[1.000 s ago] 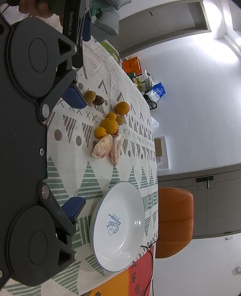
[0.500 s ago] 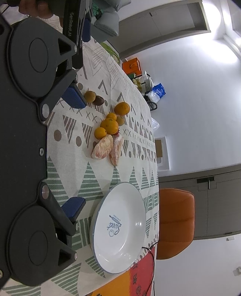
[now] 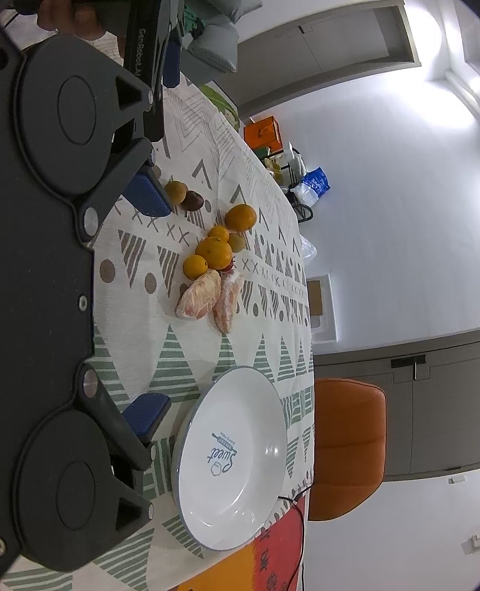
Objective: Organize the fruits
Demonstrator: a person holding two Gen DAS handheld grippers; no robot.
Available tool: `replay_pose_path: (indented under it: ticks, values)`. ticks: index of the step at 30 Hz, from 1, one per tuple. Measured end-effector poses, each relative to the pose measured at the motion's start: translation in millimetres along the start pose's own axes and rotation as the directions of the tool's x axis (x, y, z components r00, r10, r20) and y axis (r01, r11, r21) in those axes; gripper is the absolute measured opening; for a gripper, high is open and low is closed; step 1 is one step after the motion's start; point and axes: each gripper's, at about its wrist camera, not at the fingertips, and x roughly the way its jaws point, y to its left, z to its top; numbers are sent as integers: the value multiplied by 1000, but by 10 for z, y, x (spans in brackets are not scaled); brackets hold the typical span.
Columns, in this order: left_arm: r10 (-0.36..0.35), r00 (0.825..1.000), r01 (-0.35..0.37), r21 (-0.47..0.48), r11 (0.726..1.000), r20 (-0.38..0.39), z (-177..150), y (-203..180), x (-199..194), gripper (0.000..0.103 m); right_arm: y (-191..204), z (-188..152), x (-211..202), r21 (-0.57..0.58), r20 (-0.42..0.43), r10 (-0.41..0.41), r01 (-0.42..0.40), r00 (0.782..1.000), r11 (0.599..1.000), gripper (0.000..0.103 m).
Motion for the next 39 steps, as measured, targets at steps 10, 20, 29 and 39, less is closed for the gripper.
replay_pose_path:
  ticks: [10, 20, 29, 39]
  values:
    - [-15, 1000, 15, -7, 1000, 0, 32, 6, 78, 103, 9, 49, 68, -7, -2, 4, -4, 1000, 1000, 103]
    - [-46, 999, 46, 10, 999, 27, 77, -26, 152, 103, -67, 83, 145, 8, -10, 35, -35, 999, 999, 103]
    - [-83, 995, 83, -2, 997, 52, 159, -58, 284, 95, -93, 110, 254, -6, -18, 48, -48, 999, 999, 103]
    - [-127, 992, 128, -17, 992, 21, 199, -99, 500, 68, -136, 140, 374, -10, -23, 73, -73, 997, 997, 102]
